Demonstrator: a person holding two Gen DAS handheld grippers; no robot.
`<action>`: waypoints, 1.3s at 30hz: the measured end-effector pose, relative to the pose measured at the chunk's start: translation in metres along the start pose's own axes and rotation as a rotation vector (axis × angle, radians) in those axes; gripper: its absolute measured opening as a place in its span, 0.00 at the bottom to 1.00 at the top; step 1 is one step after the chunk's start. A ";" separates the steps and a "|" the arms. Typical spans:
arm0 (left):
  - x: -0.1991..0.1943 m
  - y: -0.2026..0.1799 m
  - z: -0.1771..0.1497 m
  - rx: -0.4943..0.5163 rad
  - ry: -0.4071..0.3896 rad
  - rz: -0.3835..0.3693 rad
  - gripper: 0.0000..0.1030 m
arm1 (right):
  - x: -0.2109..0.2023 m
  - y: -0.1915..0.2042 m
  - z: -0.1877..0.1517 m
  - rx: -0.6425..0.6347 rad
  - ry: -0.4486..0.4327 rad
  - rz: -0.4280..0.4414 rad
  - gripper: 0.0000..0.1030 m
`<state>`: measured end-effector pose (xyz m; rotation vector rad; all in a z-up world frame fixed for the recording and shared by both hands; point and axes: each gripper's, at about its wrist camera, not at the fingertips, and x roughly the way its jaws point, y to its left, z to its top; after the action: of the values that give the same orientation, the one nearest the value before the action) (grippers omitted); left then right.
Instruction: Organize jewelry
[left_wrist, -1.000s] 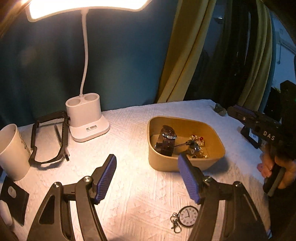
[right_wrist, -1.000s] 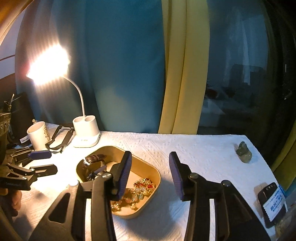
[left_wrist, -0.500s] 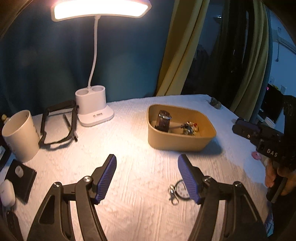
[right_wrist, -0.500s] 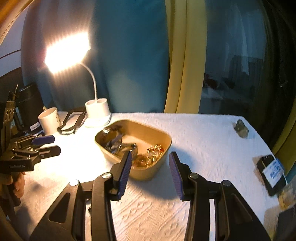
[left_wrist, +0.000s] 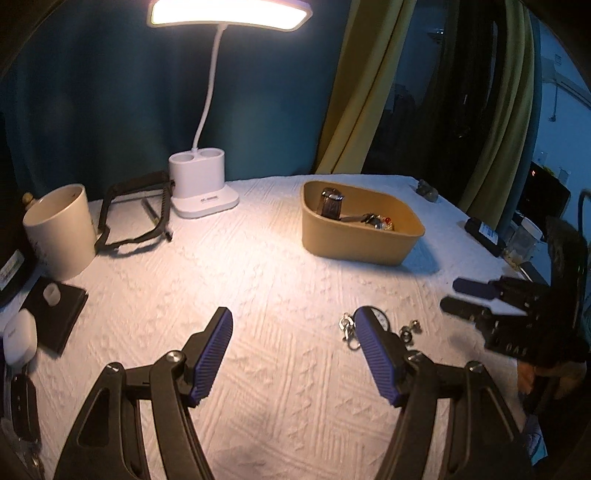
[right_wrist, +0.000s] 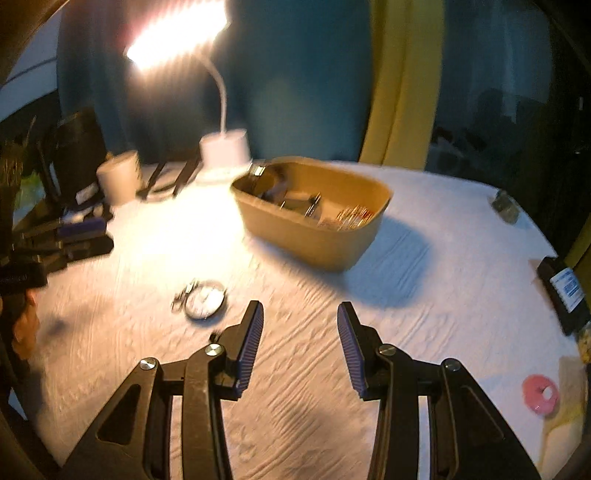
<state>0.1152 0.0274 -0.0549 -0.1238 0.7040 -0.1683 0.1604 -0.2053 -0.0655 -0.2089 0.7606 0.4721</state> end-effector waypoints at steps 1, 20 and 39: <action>0.000 0.001 -0.001 -0.003 0.001 0.001 0.67 | 0.003 0.004 -0.004 -0.009 0.015 0.009 0.38; 0.007 0.021 -0.013 -0.049 0.039 -0.007 0.67 | 0.034 0.036 -0.006 -0.118 0.144 0.047 0.23; 0.032 -0.004 -0.014 0.016 0.122 -0.010 0.67 | 0.029 0.025 -0.002 -0.095 0.115 0.072 0.12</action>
<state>0.1298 0.0163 -0.0846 -0.1023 0.8230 -0.1923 0.1654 -0.1749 -0.0874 -0.2995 0.8610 0.5687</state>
